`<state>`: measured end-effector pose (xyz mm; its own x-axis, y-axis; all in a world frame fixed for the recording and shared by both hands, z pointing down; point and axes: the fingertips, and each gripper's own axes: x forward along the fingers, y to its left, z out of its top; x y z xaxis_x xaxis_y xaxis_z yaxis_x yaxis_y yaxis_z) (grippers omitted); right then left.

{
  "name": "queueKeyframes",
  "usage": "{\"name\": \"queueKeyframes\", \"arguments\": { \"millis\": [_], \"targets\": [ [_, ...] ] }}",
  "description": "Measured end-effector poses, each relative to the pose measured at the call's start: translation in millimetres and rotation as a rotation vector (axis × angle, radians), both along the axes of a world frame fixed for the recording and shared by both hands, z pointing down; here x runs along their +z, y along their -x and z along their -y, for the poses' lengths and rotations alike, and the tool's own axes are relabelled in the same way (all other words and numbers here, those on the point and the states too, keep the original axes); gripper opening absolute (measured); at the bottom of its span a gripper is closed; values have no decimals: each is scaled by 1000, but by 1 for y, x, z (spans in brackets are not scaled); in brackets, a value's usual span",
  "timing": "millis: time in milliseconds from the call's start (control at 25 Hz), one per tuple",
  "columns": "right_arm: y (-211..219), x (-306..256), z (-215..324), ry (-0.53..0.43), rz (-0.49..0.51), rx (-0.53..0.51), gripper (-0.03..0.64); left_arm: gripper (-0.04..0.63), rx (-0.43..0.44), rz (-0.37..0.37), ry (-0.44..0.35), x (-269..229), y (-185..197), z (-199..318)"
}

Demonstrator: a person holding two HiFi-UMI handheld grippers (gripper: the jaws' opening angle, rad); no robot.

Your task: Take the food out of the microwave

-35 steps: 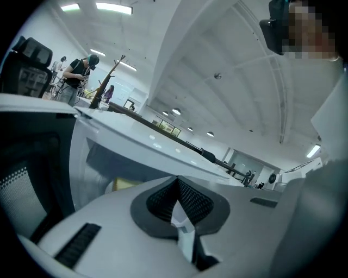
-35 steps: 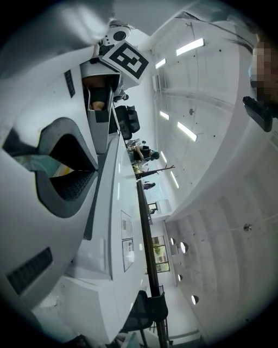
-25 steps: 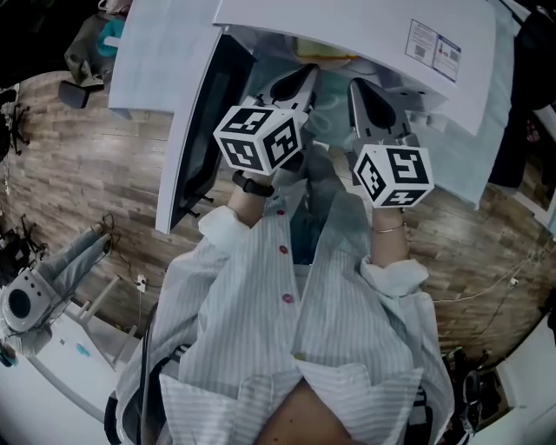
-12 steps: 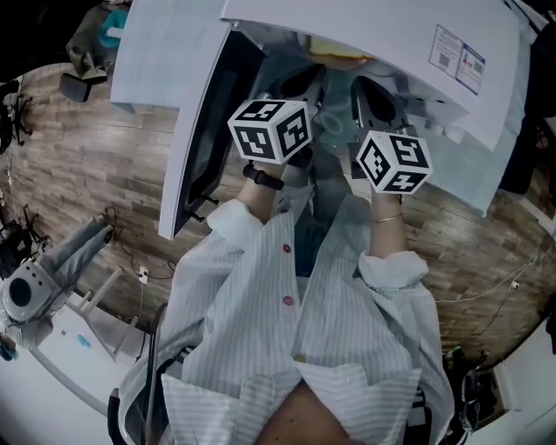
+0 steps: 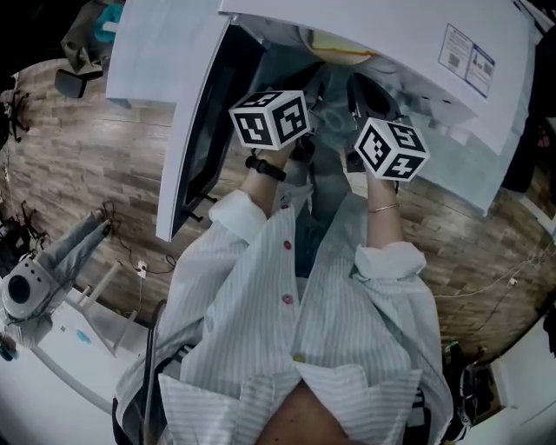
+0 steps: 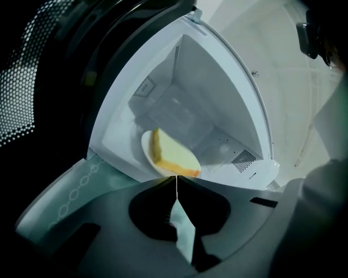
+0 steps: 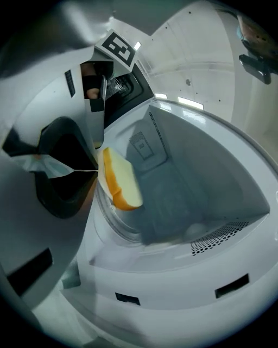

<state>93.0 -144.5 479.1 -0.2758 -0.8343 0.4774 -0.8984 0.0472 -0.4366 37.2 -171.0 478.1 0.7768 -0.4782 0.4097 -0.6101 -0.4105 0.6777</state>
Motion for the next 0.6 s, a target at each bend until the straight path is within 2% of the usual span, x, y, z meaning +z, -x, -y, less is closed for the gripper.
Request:
{"name": "queueKeyframes", "arguments": {
  "millis": [400, 560, 600],
  "targets": [
    [4, 10, 4, 28, 82, 3, 32, 14, -18, -91, 111, 12, 0, 0],
    [6, 9, 6, 26, 126, 3, 42, 60, -21, -166, 135, 8, -3, 2],
    [7, 8, 6, 28, 144, 2, 69, 68, -22, -182, 144, 8, -3, 1]
  ]
}}
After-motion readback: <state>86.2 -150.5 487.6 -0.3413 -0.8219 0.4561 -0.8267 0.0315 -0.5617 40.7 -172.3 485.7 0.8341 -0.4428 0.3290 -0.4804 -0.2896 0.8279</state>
